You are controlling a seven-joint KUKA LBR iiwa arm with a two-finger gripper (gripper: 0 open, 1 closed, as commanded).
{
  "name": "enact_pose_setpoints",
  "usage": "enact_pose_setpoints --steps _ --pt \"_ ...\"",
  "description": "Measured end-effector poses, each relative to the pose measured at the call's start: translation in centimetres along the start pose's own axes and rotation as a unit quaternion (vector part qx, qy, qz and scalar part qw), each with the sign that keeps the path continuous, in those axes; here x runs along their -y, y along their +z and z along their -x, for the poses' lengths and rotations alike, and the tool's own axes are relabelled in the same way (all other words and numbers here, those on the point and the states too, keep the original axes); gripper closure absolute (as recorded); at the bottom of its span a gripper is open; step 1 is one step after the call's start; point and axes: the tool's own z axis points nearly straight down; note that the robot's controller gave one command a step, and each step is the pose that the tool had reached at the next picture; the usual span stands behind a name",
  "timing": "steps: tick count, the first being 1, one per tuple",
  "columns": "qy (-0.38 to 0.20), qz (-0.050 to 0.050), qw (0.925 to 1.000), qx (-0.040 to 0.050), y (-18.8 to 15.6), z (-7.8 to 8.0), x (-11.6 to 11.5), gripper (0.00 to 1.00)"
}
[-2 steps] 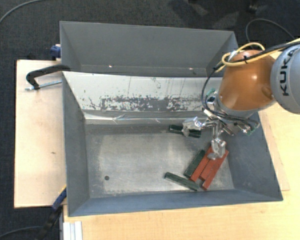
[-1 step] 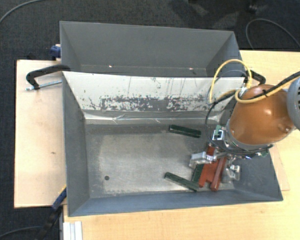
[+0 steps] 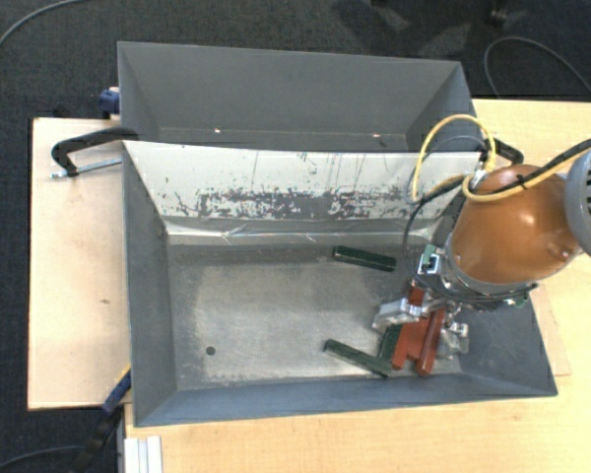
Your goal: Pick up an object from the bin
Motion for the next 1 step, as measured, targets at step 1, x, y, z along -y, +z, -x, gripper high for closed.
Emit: enact_pose_setpoints --steps 1 --pt "0.010 -0.005 0.9999 0.0011 -18.09 -0.04 0.34 1.00"
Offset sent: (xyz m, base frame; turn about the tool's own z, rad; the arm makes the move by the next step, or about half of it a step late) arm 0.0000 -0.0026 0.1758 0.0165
